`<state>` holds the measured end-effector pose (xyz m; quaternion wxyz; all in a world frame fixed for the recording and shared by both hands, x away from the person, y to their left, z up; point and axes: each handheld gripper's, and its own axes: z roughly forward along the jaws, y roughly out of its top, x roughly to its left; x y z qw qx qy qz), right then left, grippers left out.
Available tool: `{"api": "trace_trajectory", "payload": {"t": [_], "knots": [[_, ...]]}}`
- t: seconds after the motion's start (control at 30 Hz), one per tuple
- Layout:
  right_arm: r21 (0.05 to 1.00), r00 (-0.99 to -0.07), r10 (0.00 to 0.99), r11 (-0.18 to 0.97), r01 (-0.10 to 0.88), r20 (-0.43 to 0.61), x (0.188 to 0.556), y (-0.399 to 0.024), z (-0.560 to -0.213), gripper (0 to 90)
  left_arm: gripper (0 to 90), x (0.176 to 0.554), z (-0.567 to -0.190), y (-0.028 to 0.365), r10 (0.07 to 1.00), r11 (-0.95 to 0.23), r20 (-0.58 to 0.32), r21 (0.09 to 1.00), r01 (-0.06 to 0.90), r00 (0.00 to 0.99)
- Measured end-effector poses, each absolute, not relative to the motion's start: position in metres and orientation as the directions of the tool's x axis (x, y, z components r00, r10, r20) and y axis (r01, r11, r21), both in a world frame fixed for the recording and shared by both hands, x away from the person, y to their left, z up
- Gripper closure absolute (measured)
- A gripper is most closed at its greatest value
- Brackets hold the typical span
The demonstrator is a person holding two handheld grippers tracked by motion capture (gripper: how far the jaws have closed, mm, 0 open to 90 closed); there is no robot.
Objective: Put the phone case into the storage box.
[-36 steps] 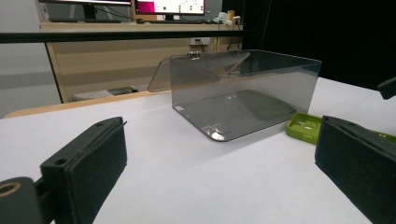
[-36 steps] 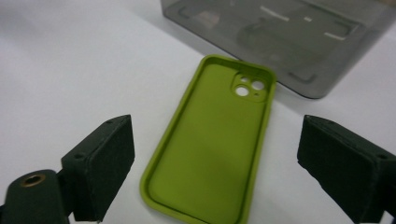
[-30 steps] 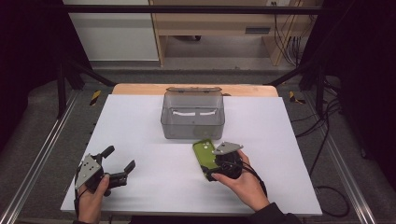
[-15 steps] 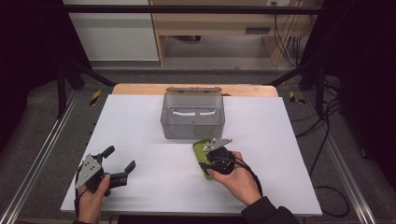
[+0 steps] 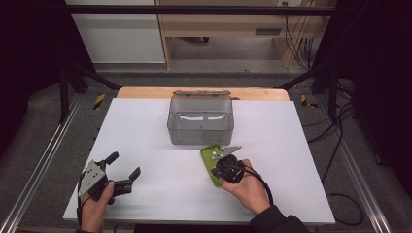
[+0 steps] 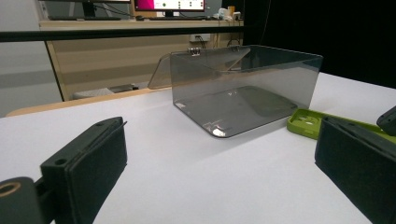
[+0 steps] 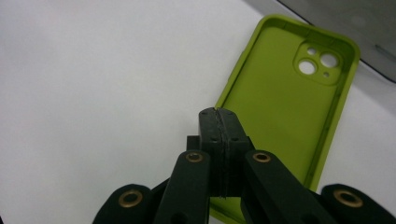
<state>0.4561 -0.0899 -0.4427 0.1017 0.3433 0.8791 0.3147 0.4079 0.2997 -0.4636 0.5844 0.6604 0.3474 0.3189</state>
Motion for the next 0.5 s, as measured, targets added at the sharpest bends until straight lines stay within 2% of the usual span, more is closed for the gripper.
{"api": "trace_trajectory", "payload": {"t": [0.1,0.27,0.5], "knots": [[0.615,-0.739,0.673,0.567,0.547,0.037,0.455,-0.092,-0.444,90.0,2.1,0.408,-0.464,0.300,0.831,-0.079,0.016,0.993,0.089,0.556],[0.575,-0.720,0.693,0.601,0.555,-0.030,0.453,-0.105,-0.452,90.0,2.1,0.408,-0.464,0.299,0.830,-0.079,0.016,0.993,0.088,0.557],[0.572,-0.704,0.707,0.605,0.554,-0.065,0.441,-0.116,-0.459,90.0,2.1,0.409,-0.464,0.296,0.826,-0.095,0.027,0.991,0.092,0.563]]}}
